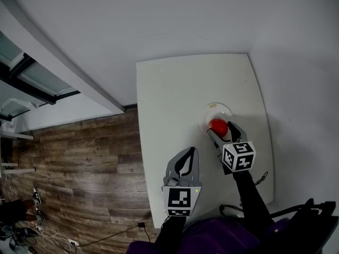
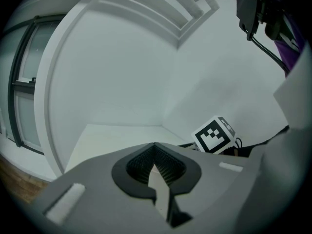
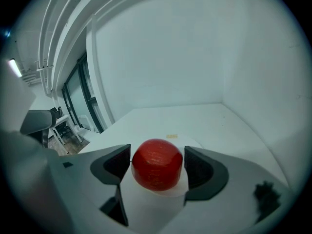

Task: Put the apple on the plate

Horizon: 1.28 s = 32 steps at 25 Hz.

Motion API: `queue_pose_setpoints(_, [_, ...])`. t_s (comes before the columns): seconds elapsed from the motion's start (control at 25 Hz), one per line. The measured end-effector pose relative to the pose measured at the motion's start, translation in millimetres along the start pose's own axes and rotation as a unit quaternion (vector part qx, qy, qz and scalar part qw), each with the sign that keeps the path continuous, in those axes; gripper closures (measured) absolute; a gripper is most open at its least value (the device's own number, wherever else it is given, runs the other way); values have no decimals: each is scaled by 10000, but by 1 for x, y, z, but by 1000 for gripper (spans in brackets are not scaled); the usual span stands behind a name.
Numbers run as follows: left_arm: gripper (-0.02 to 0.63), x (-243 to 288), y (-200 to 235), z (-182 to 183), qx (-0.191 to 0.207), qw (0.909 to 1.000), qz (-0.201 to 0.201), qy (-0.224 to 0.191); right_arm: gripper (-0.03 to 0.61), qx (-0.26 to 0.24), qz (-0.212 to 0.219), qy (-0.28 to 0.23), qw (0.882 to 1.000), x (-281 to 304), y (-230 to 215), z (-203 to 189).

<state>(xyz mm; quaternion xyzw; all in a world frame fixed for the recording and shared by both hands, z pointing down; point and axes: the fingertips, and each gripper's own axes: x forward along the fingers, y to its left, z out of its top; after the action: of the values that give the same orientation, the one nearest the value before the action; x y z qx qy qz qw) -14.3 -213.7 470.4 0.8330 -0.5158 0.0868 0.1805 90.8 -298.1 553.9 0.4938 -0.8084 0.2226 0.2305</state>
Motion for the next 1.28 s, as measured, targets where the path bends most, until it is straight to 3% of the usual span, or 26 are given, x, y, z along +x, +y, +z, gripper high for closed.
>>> queue_pose_setpoints(0.24, [606, 2, 4, 4, 82, 9998, 94, -128, 242, -132, -75, -390, 9991, -11, -3, 24])
queue_pose_setpoints(0.44, [606, 3, 11, 18, 176, 9988, 230, -393, 244, -119, -206, -1106, 9936, -29, -10, 59])
queue_pose_setpoints(0.72, [606, -53, -4, 79, 390, 9923, 443, -1090, 250, -456, 149, -2526, 9664, -132, 34, 137])
queue_pose_setpoints(0.92, [606, -81, -14, 114, 371, 9862, 589, -1505, 390, -783, -148, -3248, 9424, -184, 45, 175])
queue_pose_setpoints(1.0, [606, -90, -19, 126, 384, 9842, 605, -1620, 514, -801, -230, -3444, 9351, -201, 49, 184])
queue_pose_setpoints(1.16, [606, -105, -30, 139, 478, 9808, 603, -1789, 565, -845, -271, -3639, 9272, -222, 54, 191])
queue_pose_setpoints(1.28, [606, -112, -38, 141, 540, 9794, 599, -1851, 568, -956, -294, -3697, 9237, -232, 57, 191])
